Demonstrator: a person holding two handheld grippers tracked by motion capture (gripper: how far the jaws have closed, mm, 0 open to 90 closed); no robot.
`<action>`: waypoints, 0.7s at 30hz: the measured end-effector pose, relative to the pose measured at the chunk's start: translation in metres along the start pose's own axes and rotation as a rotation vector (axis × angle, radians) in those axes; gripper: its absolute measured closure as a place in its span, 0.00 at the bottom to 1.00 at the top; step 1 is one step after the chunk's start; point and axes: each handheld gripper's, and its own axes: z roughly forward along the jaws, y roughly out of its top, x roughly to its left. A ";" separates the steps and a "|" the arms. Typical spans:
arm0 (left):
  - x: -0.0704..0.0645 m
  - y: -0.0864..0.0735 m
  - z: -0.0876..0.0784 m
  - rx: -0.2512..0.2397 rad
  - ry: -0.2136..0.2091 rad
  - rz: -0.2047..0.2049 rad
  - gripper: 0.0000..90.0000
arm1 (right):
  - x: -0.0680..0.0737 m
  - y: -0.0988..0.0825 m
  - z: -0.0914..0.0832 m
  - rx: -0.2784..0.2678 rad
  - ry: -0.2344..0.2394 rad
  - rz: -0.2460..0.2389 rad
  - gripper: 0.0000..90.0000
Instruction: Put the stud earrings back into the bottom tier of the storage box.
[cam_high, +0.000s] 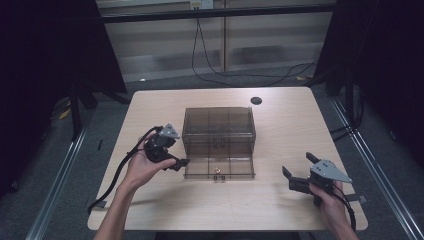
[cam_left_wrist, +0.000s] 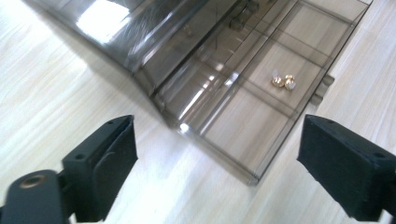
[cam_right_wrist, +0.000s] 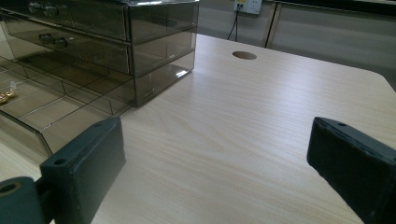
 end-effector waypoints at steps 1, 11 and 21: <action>-0.002 -0.006 -0.001 -0.020 -0.003 -0.030 0.09 | 0.000 0.000 0.000 0.002 -0.003 -0.004 0.04; -0.008 -0.075 -0.022 -0.094 0.111 -0.112 0.05 | 0.000 0.000 0.000 -0.002 -0.009 0.003 0.04; -0.020 -0.126 -0.029 -0.155 0.183 -0.223 0.06 | 0.000 0.000 0.001 0.010 -0.023 0.011 0.04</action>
